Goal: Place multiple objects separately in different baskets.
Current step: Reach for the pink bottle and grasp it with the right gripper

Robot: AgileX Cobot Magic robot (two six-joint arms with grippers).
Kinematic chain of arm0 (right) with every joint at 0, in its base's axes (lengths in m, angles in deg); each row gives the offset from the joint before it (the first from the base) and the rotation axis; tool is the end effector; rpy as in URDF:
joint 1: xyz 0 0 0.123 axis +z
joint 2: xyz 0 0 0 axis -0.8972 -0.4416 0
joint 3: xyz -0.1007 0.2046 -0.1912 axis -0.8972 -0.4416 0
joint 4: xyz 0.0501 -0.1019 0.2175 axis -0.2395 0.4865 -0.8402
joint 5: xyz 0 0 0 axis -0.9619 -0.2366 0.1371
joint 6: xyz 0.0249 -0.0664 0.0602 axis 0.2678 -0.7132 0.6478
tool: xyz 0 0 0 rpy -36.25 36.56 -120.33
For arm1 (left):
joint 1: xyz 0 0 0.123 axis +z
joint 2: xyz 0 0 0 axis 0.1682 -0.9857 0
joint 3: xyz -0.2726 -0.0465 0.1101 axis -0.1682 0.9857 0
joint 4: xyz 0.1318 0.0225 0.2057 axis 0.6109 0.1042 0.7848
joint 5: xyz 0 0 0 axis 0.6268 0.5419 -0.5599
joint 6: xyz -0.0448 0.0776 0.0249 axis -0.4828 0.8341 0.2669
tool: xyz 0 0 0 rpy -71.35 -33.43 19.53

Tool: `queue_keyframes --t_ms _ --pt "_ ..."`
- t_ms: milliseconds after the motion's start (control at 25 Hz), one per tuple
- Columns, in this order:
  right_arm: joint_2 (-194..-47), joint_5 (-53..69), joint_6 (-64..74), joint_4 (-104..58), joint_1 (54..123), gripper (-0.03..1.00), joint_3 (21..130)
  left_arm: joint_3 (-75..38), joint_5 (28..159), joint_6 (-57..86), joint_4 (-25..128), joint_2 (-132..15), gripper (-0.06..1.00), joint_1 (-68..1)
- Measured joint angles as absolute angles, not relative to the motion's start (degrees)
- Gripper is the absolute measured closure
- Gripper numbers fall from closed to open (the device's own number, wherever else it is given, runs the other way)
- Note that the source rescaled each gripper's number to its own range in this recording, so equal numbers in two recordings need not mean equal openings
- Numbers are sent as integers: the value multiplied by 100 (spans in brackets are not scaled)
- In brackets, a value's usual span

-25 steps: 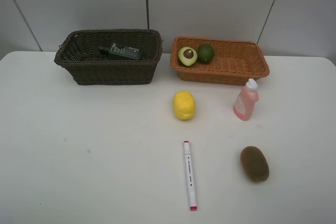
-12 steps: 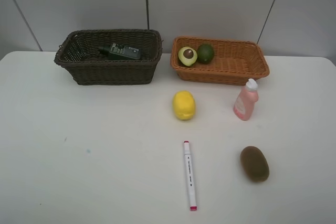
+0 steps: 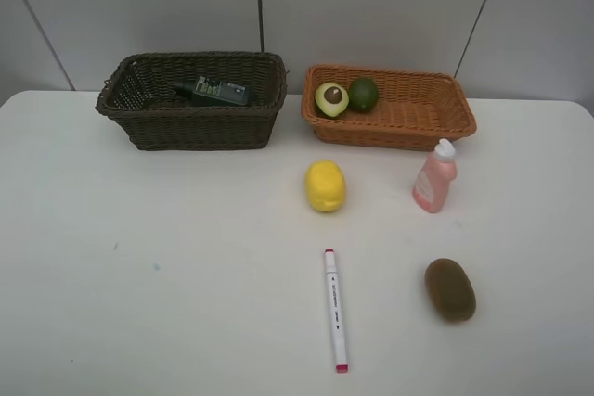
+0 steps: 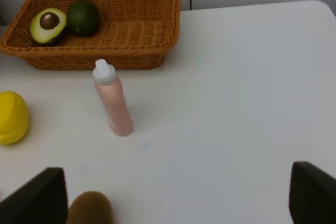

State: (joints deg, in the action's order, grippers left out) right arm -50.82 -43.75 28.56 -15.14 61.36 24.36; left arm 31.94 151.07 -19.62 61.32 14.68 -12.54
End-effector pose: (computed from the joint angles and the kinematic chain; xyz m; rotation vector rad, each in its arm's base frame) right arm -0.0133 0.0012 0.2762 0.0510 2.0977 -0.0114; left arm -0.0240 -0.0034 0.2744 0.0541 2.0364 -0.1000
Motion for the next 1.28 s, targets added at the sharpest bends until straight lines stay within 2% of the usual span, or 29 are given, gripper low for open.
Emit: queue_keyframes --t_ms 320,680,960,1280 --pt "-8239 -4018 3045 -1503 6136 -3 2770 3194 15101 -1962 6132 1468 0 -1248" --pt "-11560 -3799 3024 -1774 6136 -3 4103 3194 15095 -1962 6132 1468 0 -1248" --pt "-12784 -3944 2671 -2286 6188 -3 5001 3194 15095 -1962 6132 1468 0 -1248" --pt "-13714 -3988 2600 -1973 7108 -3 5760 3194 15095 -1962 6132 1468 0 -1248"
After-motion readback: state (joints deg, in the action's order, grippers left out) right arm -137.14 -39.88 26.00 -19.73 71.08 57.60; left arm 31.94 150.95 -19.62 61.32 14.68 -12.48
